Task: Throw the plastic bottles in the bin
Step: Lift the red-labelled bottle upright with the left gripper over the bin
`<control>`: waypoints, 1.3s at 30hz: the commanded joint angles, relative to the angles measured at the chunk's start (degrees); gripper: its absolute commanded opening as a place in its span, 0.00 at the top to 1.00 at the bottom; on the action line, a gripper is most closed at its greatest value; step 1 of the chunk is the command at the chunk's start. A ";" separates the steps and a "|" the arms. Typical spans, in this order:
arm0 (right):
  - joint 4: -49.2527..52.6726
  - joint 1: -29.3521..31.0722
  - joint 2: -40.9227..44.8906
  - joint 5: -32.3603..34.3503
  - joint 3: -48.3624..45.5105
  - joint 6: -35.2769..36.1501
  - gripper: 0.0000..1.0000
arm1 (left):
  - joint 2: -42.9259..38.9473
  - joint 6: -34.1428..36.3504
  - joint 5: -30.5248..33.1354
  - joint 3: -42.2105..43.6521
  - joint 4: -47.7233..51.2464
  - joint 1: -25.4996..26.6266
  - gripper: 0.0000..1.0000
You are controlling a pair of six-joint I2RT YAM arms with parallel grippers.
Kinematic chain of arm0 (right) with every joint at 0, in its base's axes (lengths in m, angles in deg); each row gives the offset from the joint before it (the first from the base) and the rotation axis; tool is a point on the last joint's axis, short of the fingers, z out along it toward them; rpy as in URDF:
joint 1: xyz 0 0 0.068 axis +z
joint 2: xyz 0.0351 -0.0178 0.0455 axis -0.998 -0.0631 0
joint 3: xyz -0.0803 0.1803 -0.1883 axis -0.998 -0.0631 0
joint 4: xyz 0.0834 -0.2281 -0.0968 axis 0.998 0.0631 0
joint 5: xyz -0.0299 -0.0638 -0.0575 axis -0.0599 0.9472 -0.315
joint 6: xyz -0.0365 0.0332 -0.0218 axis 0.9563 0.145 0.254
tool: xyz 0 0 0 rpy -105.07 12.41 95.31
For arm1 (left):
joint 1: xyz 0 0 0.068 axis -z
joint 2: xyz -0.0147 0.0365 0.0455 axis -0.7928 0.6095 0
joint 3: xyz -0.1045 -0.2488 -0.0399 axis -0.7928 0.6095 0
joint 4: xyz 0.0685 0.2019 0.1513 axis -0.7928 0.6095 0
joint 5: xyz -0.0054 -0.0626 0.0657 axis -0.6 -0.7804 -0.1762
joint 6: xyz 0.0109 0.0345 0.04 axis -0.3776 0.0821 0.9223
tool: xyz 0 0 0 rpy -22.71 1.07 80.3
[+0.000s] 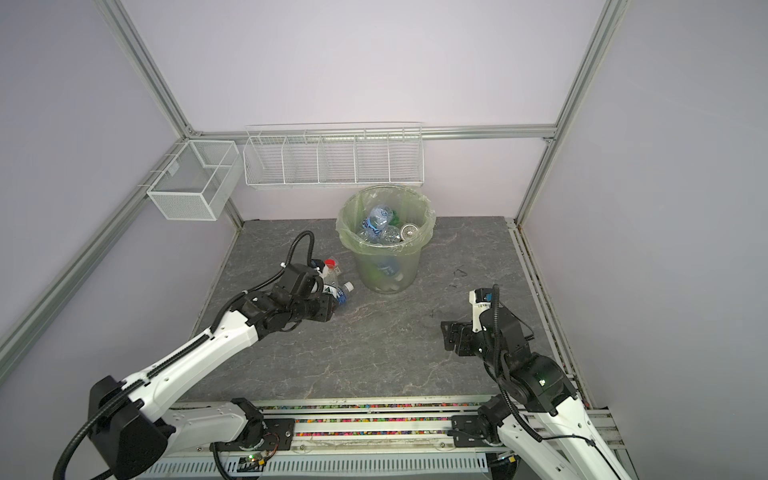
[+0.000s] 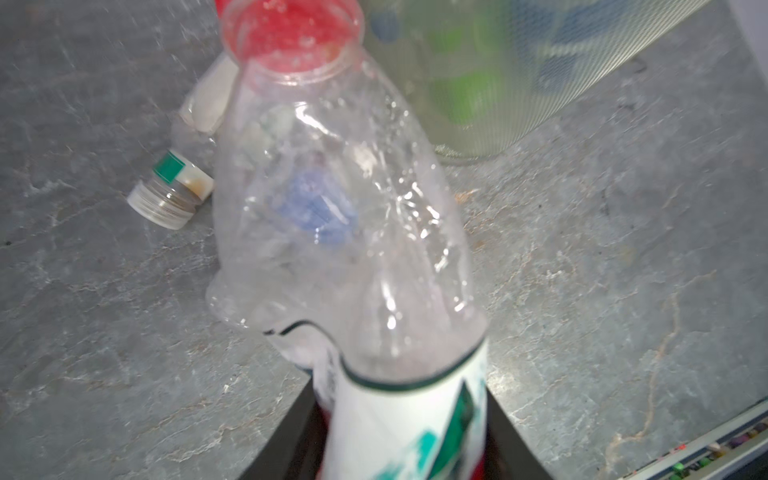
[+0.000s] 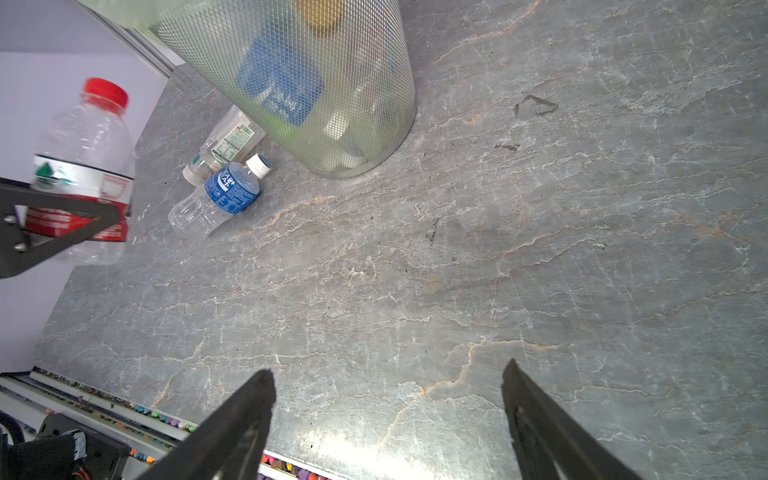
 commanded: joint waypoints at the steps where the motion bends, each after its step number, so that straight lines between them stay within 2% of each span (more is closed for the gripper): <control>1: 0.62 -0.21 0.44 -0.26 0.06 -1.21 0.12 | -4.68 -0.05 1.36 -3.71 2.14 0.20 0.58; 10: 1.02 -0.18 1.46 -0.58 -0.35 -1.89 0.12 | -9.78 1.35 0.09 -13.63 1.72 0.27 0.60; 17: 0.77 -0.24 1.67 -1.60 -1.76 -2.36 0.12 | -10.70 1.93 -2.37 -17.11 -3.13 0.28 0.60; 29: 0.00 -0.16 2.80 -4.12 -5.78 -4.14 0.12 | -1.37 4.89 -5.50 -29.60 -0.83 1.02 0.61; 39: -0.12 -0.13 5.06 -5.68 -8.67 -5.80 0.12 | 10.72 9.33 -4.23 -42.25 2.74 4.93 0.61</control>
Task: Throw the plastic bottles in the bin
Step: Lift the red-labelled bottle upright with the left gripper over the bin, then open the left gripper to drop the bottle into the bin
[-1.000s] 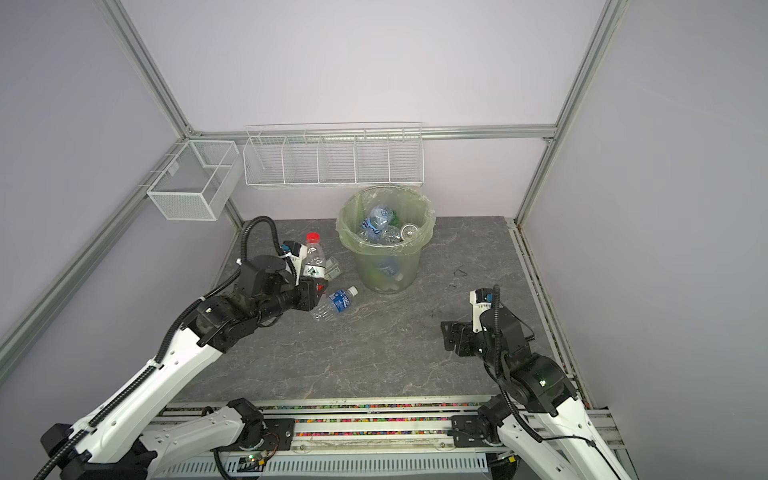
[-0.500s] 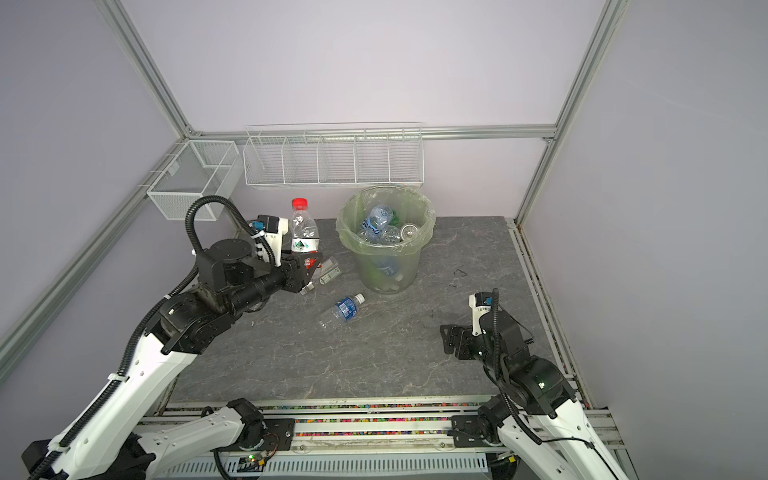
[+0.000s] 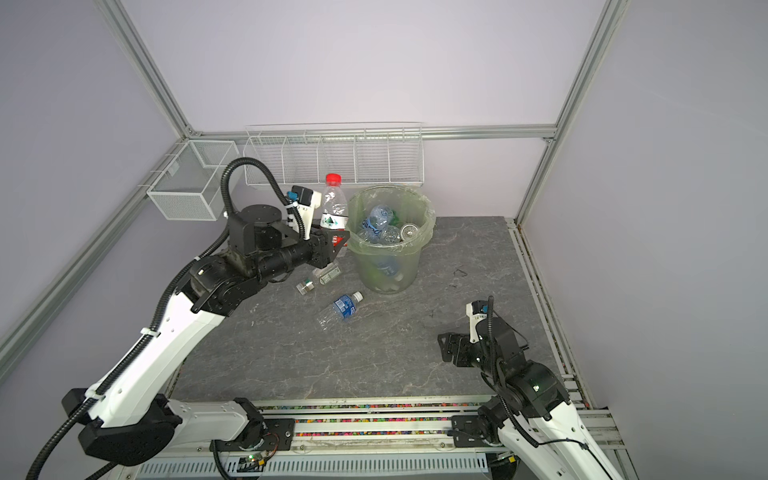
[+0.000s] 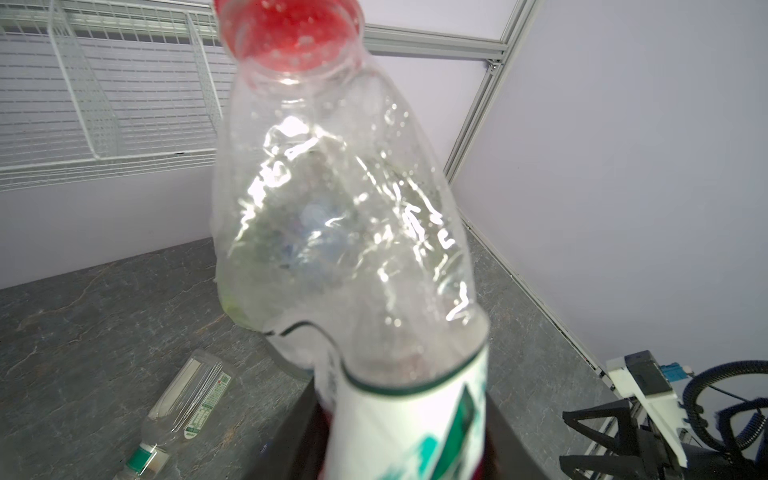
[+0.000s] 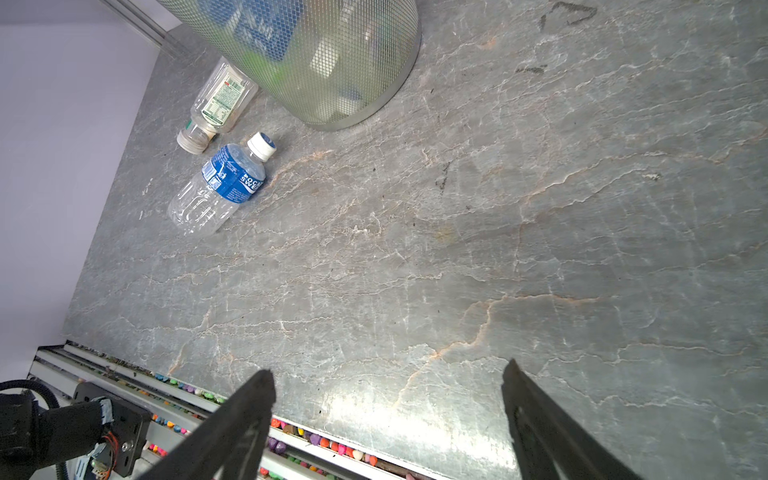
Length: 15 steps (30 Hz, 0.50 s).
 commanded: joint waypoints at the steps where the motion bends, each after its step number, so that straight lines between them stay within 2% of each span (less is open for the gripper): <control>1: -0.36 -0.16 1.39 -0.95 -1.23 -1.39 0.12 | 2.96 2.80 -0.05 -4.63 2.15 0.59 0.61; 9: -0.22 -0.19 2.33 -0.89 -1.73 -1.40 0.12 | 12.01 4.07 -0.06 -14.96 4.67 1.54 0.61; 15: -0.31 -0.14 2.23 -1.13 -1.77 -1.31 0.12 | 20.98 5.37 -0.60 -26.12 8.86 2.15 0.61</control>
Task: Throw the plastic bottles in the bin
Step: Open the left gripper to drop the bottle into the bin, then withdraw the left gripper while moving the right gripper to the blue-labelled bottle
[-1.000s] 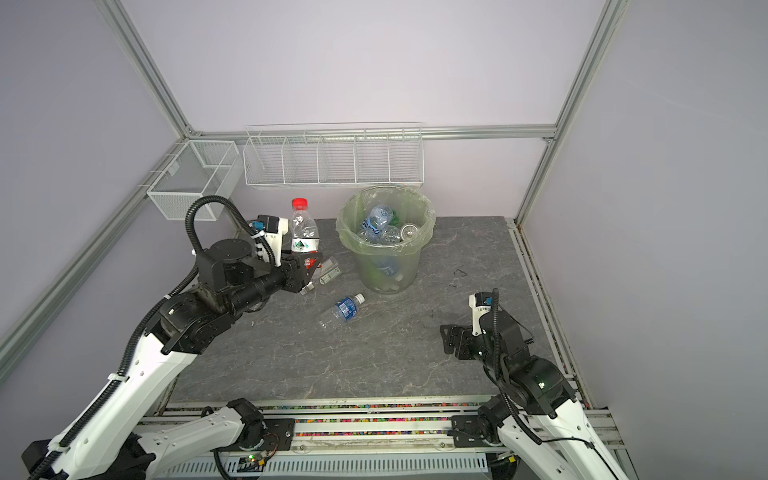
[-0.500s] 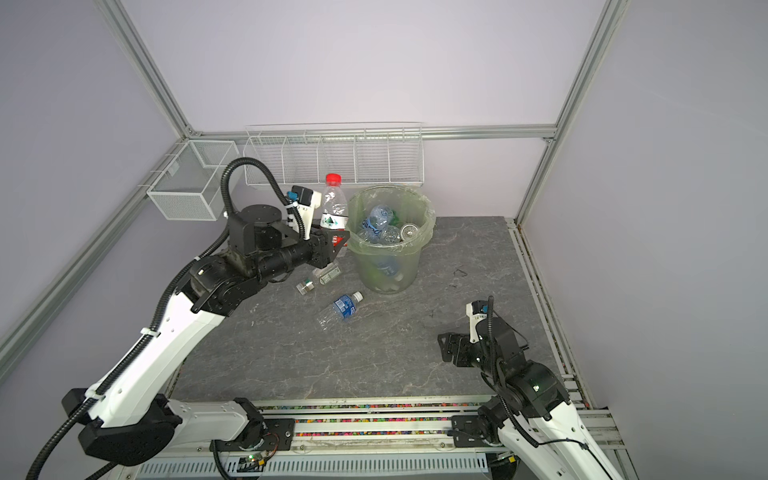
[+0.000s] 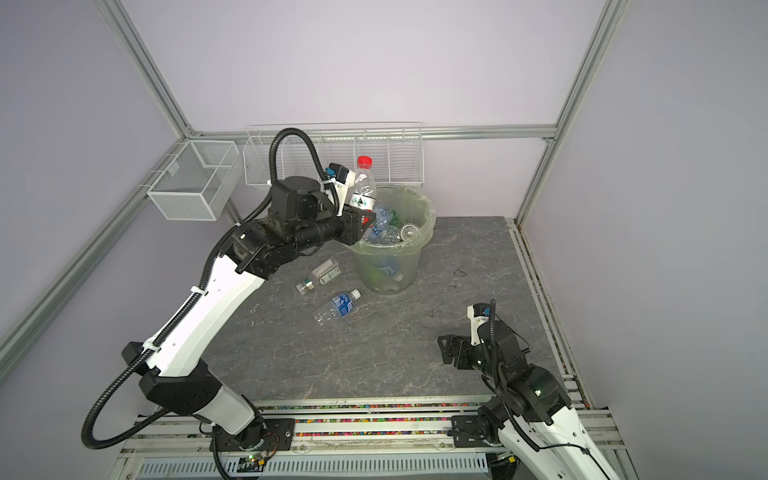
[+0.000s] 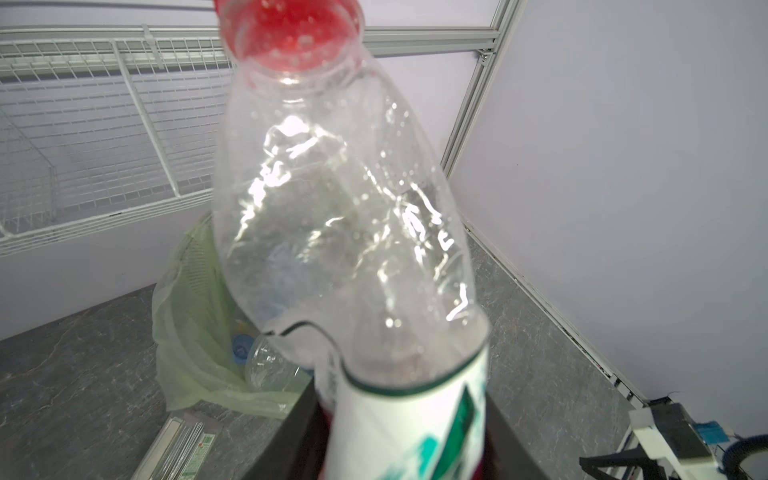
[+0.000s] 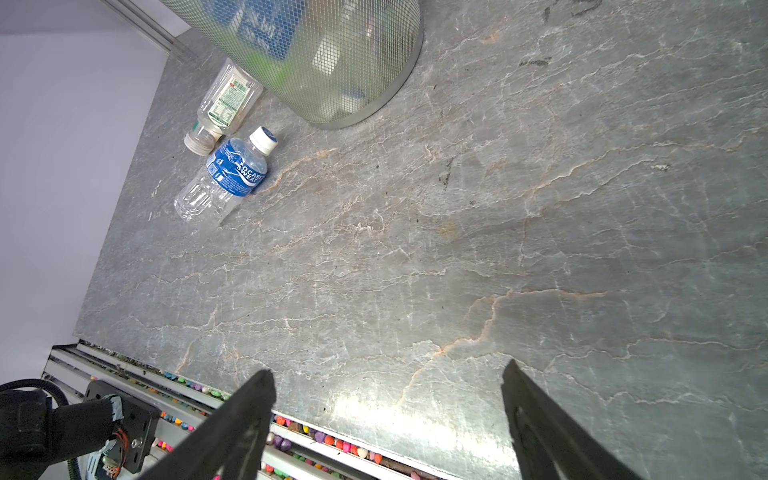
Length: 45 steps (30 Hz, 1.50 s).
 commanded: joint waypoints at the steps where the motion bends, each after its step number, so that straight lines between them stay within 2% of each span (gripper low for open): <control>1: -0.25 -0.19 0.46 -0.72 -1.01 -0.51 0.12 | 4.57 2.10 -0.82 -6.66 4.65 0.33 0.61; 10: -0.31 -0.15 0.39 -0.89 -0.85 -0.30 0.12 | 23.32 3.32 -1.52 -32.31 15.08 0.37 0.57; 12: -0.31 -0.18 0.36 -0.89 -0.85 -0.19 0.12 | 26.38 3.41 -1.66 -35.26 16.60 0.22 0.55; 16: -0.35 -0.25 0.20 -1.07 -0.72 0.00 0.12 | 29.21 2.76 -1.24 -35.45 18.22 -1.15 0.14; 18: -0.39 -0.13 0.04 -1.10 -0.76 0.09 0.12 | 28.89 2.97 -1.19 -36.15 19.97 -1.20 0.01; 23: -1.31 -0.12 -1.03 -0.97 -1.06 0.32 0.12 | 22.91 3.67 1.11 -33.53 19.76 -1.21 0.01; 31: -2.17 -0.16 -2.11 -1.42 -0.63 -0.03 0.12 | 10.98 2.57 1.57 -20.60 12.94 -1.12 0.01; 40: -0.66 -0.14 -1.56 -0.81 0.29 0.32 0.12 | 3.38 1.44 1.98 -8.46 7.56 -0.50 0.02; 45: -0.48 -0.16 -2.23 -1.07 0.55 0.52 0.12 | -3.85 0.82 3.74 2.88 2.67 -0.59 0.02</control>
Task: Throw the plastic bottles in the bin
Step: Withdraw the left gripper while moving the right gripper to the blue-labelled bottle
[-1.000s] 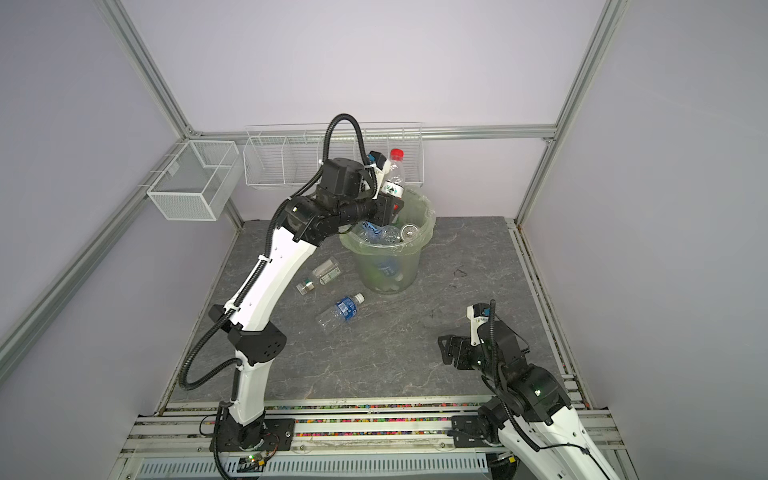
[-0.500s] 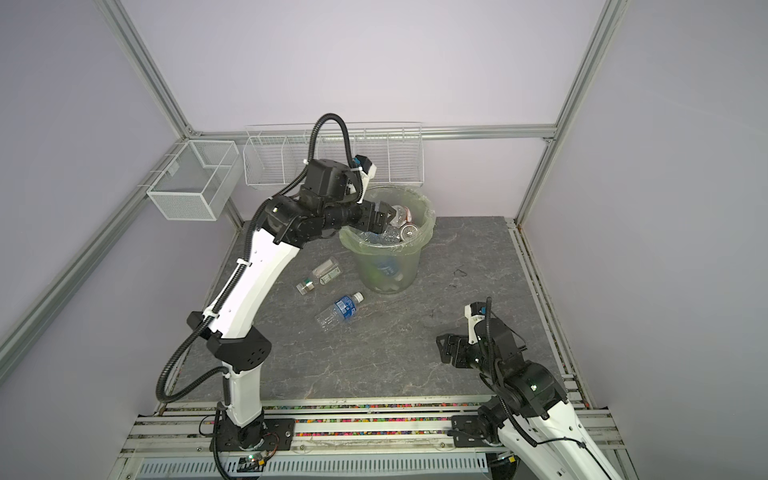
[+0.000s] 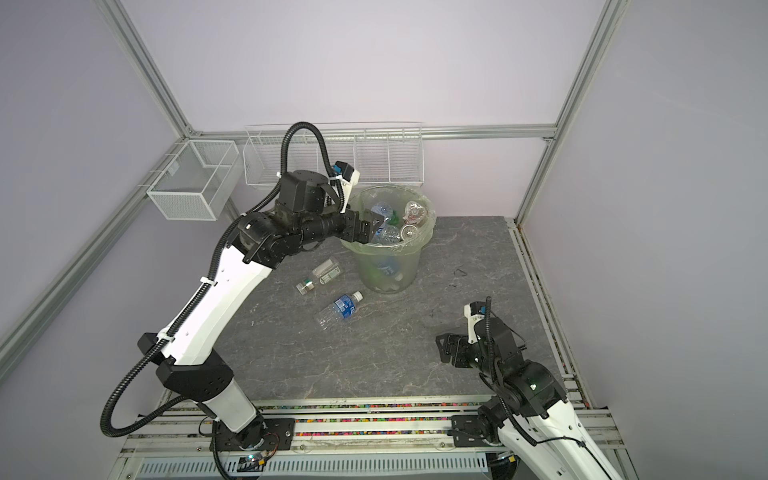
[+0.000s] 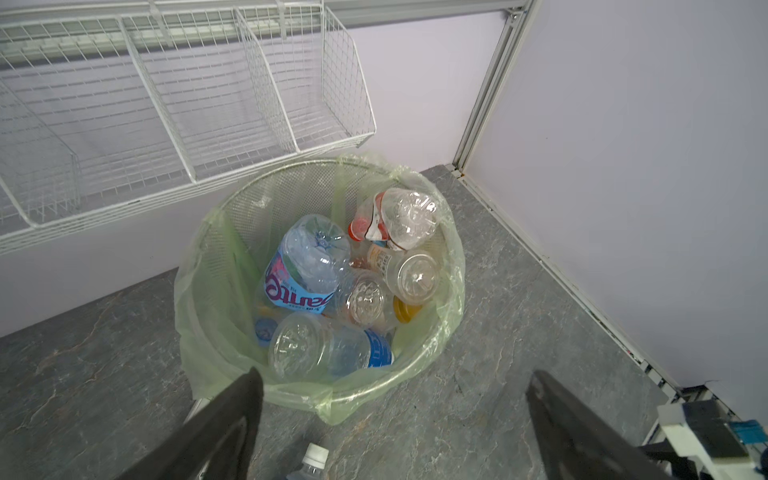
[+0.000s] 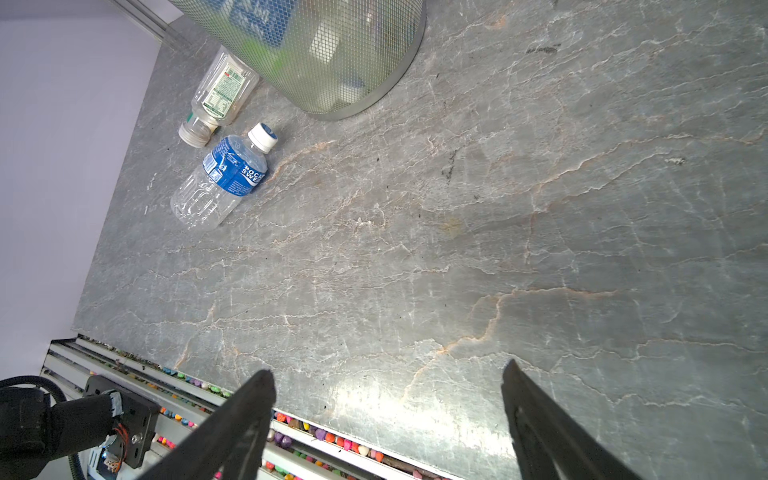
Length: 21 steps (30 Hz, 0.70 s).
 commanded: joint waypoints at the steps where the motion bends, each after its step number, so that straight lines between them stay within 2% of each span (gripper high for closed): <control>1: 0.41 -0.18 -0.24 -0.30 0.78 0.44 0.12 | -6.44 -0.85 2.17 6.88 -4.47 0.02 0.02; 4: 0.44 -0.13 -0.94 -0.24 0.92 0.16 0.12 | -11.73 -2.93 1.58 16.98 -8.68 -1.53 0.02; 10: -1.13 -0.18 -3.39 -1.69 1.38 -1.48 0.12 | -21.63 -7.77 -2.45 34.75 -14.48 -7.95 0.02; 14: -3.06 -0.19 -7.04 -3.20 2.14 -3.09 0.12 | -27.26 -9.05 -2.93 43.59 -15.82 -11.53 0.03; 18: -6.45 0.18 -11.81 -5.03 2.92 -6.69 0.12 | -32.29 -12.27 -6.71 52.53 -17.58 -17.21 0.03; 21: -9.48 1.14 -15.03 -5.50 3.49 -10.18 0.12 | -36.85 -14.30 -7.27 59.36 -19.45 -18.56 0.03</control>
